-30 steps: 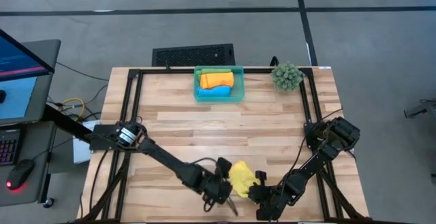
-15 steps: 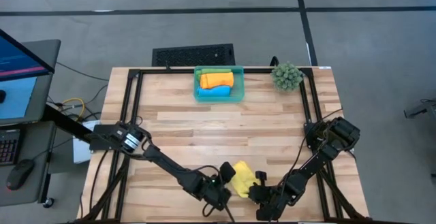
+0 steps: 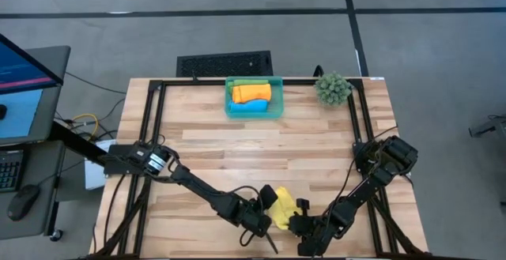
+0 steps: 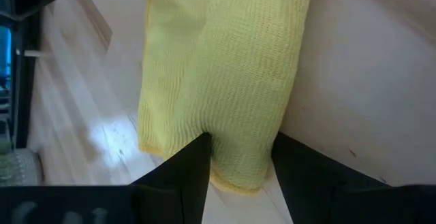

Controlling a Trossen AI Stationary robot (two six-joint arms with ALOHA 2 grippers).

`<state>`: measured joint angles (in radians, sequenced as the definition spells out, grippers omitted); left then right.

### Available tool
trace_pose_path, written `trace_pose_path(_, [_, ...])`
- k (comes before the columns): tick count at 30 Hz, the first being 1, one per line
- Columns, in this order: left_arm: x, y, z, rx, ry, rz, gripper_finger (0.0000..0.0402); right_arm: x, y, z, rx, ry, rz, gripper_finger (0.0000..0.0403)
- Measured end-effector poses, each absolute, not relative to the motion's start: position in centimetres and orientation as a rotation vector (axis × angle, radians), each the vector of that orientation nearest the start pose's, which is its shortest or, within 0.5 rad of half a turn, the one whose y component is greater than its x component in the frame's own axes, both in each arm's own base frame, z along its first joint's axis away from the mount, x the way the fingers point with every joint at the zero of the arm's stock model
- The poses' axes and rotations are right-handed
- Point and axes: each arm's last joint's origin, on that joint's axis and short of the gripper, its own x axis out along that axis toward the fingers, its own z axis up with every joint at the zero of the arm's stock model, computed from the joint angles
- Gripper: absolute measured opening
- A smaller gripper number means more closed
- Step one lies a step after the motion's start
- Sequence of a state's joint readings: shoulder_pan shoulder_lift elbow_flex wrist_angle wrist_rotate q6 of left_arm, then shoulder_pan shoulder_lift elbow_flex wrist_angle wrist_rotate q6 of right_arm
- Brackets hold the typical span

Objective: Roll microfiber towels into tight, uniform cylinder then place into a basket
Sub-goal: Roll the yellow towel

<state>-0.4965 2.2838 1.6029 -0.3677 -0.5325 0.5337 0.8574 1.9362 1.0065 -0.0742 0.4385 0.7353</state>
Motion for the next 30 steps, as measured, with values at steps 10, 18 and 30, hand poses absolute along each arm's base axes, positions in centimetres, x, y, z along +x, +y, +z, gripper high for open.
trace_pose_path(10, [42.4, -20.3, 11.4, 0.946, 0.906, -0.300, 0.0141, 24.4, 26.4, 11.0, 0.076, 0.878, 0.071, 0.0017])
trace_pose_path(18, [42.4, -20.3, 11.2, 0.855, 0.920, -0.284, 0.0014, 24.0, 26.7, 11.0, 0.069, 0.884, 0.086, 0.0017])
trace_pose_path(30, [42.7, -21.2, 15.7, 0.354, 1.162, -0.473, 0.0006, 23.8, 27.8, 11.8, 0.113, 0.873, 0.108, 0.0018])
